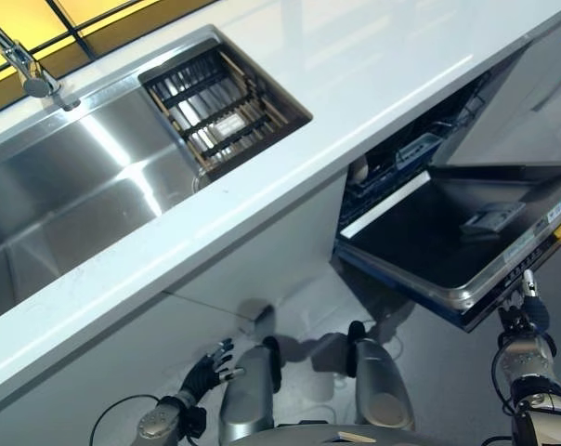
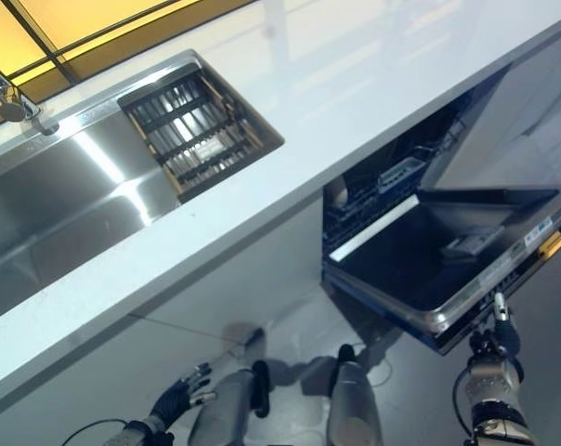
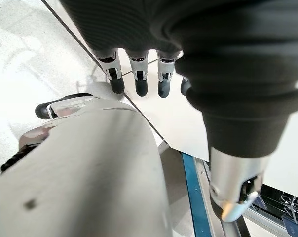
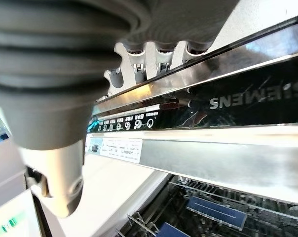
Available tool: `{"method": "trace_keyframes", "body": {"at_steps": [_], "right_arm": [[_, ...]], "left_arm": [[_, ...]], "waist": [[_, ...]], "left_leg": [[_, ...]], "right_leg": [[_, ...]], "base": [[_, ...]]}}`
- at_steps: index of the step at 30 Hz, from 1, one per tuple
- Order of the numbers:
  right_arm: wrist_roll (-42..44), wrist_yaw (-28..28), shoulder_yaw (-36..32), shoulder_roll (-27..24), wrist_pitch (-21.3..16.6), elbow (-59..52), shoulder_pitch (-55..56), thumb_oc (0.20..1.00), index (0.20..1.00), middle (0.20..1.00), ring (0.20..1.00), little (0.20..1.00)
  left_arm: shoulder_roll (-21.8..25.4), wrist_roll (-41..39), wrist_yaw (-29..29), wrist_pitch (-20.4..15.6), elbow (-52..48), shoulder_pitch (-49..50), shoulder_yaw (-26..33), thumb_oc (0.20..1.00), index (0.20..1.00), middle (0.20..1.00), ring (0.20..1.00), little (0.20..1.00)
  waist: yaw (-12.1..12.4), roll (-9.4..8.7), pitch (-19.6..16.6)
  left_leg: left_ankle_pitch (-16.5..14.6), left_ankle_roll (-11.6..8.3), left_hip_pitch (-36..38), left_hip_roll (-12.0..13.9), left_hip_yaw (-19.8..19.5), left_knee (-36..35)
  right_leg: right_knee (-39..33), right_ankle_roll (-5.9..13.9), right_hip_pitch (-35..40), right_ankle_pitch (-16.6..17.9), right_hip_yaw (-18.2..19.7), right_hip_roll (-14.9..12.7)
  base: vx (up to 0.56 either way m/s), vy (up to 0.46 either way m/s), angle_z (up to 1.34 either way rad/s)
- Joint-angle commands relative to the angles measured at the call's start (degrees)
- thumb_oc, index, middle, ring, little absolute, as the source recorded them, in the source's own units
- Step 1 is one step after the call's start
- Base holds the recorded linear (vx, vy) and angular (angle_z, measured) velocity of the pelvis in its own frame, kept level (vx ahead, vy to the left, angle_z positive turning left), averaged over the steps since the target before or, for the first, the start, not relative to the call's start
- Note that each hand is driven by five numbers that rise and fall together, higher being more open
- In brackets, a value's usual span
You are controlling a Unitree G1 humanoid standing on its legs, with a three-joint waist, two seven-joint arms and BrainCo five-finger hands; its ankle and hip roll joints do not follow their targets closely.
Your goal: Pick up plates and place into dishwasher.
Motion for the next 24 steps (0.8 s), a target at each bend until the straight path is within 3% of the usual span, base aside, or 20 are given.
{"method": "trace_keyframes", "body": {"at_steps": [1, 6, 18, 24], "right_arm": [[-2.96, 0.05, 3.92, -0.17, 0.45, -10.48, -9.44, 1.0, 1.0, 1.0, 1.0, 1.0], [-2.7, -5.09, 5.88, -0.18, 2.76, -15.22, -13.8, 1.0, 1.0, 1.0, 1.0, 1.0], [2.9, -7.32, 6.41, -2.47, 9.37, -17.74, -18.27, 1.0, 1.0, 1.0, 1.0, 1.0], [5.32, -2.65, 7.69, -2.28, 7.31, -20.51, -19.43, 1.0, 1.0, 1.0, 1.0, 1.0]], "left_arm": [[2.5, 0.99, 0.13, 0.53, -5.27, 4.38, -1.21, 1.0, 1.0, 1.0, 1.0, 1.0], [2.95, 2.5, 0.39, 3.34, -7.01, 5.49, -1.2, 1.0, 1.0, 1.0, 1.0, 1.0], [3.55, 4.06, -1.03, 4.25, -6.67, 8.25, -0.84, 1.0, 1.0, 1.0, 1.0, 1.0], [3.9, 3.59, -1.67, 3.9, -7.02, 9.14, 0.03, 1.0, 1.0, 1.0, 1.0, 1.0]], "waist": [[4.01, -2.06, -4.07], [5.22, -2.27, -4.89], [6.91, -2.46, -7.29], [7.86, -2.71, -9.55]], "left_leg": [[3.42, -0.27, -5.58, 0.17, -2.76, 2.96], [3.25, -0.46, -4.07, 0.56, -3.03, 2.5], [3.56, -1.27, -0.18, 1.31, -2.93, -0.58], [5.33, -1.89, 3.38, 1.28, -2.93, -6.33]], "right_leg": [[0.32, 1.58, 6.44, -3.28, -0.11, -1.79], [0.03, 1.84, 8.29, -3.63, -0.21, -1.74], [-2.6, 2.42, 12.57, -3.82, -1.05, -1.52], [-6.19, 2.92, 15.73, -4.09, -2.46, -1.28]], "base": [[0.11, -0.02, 0.0], [0.09, -0.019, 0.0], [0.08, 0.001, 0.07], [0.05, 0.035, 0.04]]}}
